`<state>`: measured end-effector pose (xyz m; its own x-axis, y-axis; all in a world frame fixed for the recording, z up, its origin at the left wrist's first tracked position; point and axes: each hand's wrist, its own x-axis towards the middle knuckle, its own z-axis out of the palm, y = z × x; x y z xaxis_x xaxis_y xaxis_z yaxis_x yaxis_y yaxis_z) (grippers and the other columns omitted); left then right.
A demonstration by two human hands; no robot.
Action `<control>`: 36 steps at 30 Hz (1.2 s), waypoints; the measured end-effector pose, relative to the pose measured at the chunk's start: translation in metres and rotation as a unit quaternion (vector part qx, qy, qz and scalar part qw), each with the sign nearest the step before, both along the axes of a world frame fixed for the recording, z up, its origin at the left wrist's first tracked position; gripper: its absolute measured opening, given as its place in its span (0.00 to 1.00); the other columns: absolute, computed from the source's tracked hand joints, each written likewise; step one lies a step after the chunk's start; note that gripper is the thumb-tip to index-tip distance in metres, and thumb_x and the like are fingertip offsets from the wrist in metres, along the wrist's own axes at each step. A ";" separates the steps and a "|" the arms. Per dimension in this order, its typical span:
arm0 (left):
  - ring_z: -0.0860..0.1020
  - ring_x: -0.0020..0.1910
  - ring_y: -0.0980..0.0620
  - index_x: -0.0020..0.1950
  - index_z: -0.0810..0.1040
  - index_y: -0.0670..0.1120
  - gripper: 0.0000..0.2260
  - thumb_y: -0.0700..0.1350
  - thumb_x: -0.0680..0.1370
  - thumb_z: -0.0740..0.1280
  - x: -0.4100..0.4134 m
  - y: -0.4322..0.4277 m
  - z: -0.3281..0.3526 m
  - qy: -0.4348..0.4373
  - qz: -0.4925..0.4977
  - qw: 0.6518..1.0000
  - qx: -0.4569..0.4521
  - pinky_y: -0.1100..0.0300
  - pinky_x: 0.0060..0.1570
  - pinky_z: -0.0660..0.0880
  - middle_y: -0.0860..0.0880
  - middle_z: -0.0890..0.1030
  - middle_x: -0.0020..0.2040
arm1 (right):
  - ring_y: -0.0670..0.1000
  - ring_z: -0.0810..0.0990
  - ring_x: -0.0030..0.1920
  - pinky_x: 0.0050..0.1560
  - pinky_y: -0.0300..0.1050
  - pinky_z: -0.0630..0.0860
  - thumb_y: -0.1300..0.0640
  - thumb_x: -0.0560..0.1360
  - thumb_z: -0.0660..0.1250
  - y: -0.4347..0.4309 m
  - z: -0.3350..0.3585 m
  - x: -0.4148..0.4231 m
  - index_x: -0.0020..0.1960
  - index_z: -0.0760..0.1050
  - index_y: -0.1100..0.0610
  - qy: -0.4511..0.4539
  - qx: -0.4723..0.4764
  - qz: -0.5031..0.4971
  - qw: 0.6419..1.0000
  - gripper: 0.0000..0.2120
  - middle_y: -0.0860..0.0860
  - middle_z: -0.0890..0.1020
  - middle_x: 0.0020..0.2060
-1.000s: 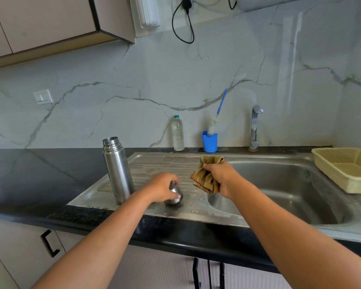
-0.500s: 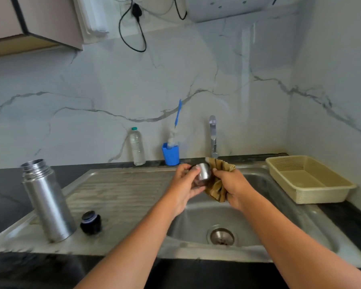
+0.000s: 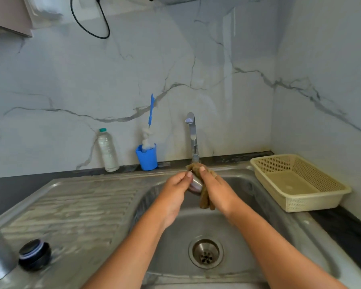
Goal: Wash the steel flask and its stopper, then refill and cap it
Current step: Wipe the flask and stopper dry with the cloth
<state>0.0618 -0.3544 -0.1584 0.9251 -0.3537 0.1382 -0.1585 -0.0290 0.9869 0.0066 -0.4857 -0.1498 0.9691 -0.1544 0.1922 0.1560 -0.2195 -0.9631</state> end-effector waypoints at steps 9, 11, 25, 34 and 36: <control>0.81 0.64 0.52 0.65 0.82 0.53 0.14 0.51 0.87 0.59 0.012 0.006 -0.005 0.054 0.008 0.996 -0.072 0.46 0.74 0.70 0.51 0.87 0.58 | 0.35 0.47 0.80 0.81 0.44 0.49 0.41 0.86 0.51 0.016 -0.010 -0.001 0.82 0.56 0.40 -0.074 -0.227 0.027 0.971 0.25 0.36 0.52 0.81; 0.82 0.63 0.51 0.65 0.82 0.49 0.13 0.48 0.87 0.59 0.009 0.003 -0.004 0.062 -0.001 0.992 -0.109 0.49 0.73 0.71 0.48 0.87 0.57 | 0.39 0.53 0.80 0.79 0.44 0.53 0.41 0.86 0.52 0.016 -0.006 0.000 0.81 0.60 0.41 -0.078 -0.190 0.003 0.979 0.24 0.38 0.57 0.81; 0.83 0.51 0.57 0.57 0.82 0.55 0.09 0.46 0.86 0.62 -0.004 -0.004 -0.006 -0.173 -0.021 0.981 0.087 0.65 0.51 0.78 0.53 0.86 0.51 | 0.57 0.84 0.38 0.36 0.48 0.82 0.42 0.85 0.51 -0.018 0.008 -0.005 0.60 0.79 0.65 0.173 0.412 -0.027 0.894 0.29 0.63 0.85 0.43; 0.80 0.56 0.46 0.65 0.83 0.45 0.13 0.38 0.85 0.62 0.004 0.002 -0.012 -0.359 -0.025 0.852 0.380 0.52 0.55 0.76 0.44 0.83 0.56 | 0.65 0.85 0.45 0.38 0.61 0.85 0.49 0.85 0.56 -0.036 0.010 -0.003 0.65 0.71 0.69 0.203 0.393 -0.045 0.896 0.23 0.68 0.83 0.52; 0.79 0.56 0.45 0.61 0.84 0.46 0.12 0.37 0.83 0.63 0.003 0.001 -0.013 -0.388 -0.035 0.820 0.419 0.50 0.55 0.75 0.44 0.83 0.55 | 0.64 0.84 0.46 0.38 0.59 0.84 0.51 0.85 0.57 -0.032 0.010 -0.001 0.63 0.72 0.65 0.180 0.364 -0.054 0.912 0.18 0.66 0.81 0.51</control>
<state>0.0650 -0.3530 -0.1714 0.6462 -0.6743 0.3575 -0.7604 -0.6088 0.2260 0.0052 -0.5173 -0.1394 0.9210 -0.2118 -0.3271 -0.1838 0.5041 -0.8439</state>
